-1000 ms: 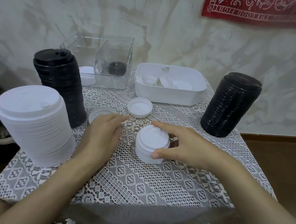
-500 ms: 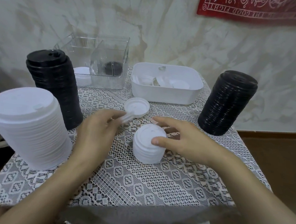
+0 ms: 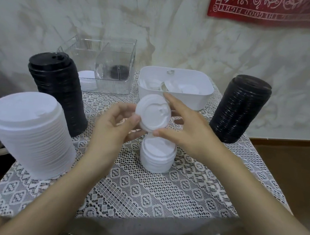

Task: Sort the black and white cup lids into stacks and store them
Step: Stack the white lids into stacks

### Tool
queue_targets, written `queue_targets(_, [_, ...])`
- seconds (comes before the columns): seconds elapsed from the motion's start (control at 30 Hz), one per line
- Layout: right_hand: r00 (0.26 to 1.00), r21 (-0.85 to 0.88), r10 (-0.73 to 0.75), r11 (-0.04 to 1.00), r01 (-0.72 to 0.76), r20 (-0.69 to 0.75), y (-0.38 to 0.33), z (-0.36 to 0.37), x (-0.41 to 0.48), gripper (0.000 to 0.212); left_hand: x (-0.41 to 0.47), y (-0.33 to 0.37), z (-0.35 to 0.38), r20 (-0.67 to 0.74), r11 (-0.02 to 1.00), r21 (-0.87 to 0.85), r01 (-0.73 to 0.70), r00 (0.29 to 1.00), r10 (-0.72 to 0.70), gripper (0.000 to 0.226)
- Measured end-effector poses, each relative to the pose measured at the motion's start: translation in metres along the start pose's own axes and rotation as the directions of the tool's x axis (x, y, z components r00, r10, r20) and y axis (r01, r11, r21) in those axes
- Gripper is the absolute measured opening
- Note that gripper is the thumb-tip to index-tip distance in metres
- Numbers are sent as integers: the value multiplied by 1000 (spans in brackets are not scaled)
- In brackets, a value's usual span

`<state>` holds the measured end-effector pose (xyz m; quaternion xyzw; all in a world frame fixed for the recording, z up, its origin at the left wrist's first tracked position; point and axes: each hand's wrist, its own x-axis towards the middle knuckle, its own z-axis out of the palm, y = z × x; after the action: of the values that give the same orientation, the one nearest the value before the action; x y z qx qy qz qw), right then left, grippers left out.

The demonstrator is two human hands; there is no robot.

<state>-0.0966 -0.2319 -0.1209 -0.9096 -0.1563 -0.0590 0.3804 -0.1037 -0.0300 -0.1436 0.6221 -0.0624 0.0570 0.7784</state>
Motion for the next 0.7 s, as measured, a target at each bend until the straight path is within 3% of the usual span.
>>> queue_targets(0.23, [998,-199,-58,978,64,37,-1,-10,-7,88,-6,-3,4,-34,991,103,-83,996,87,26])
queue_targets(0.37, [999,-55,-31,998,30,-22,1,-22,-9,75,-9,-10,-5,10,936,323,-141,989,145,25])
queue_targets(0.43, [997,1,33,999,-33,64,7,-27,-10,64,-12,-15,-11,54,911,393,-122,992,110,23])
queue_targets(0.53, [981,17,72,997,-76,178,13,-22,-15,74,-16,-20,-16,133,892,439,-109,989,56,31])
queue_targets(0.7, [965,14,82,996,-88,248,17,-5,-23,78,-21,-24,-14,276,876,469,-109,961,-28,42])
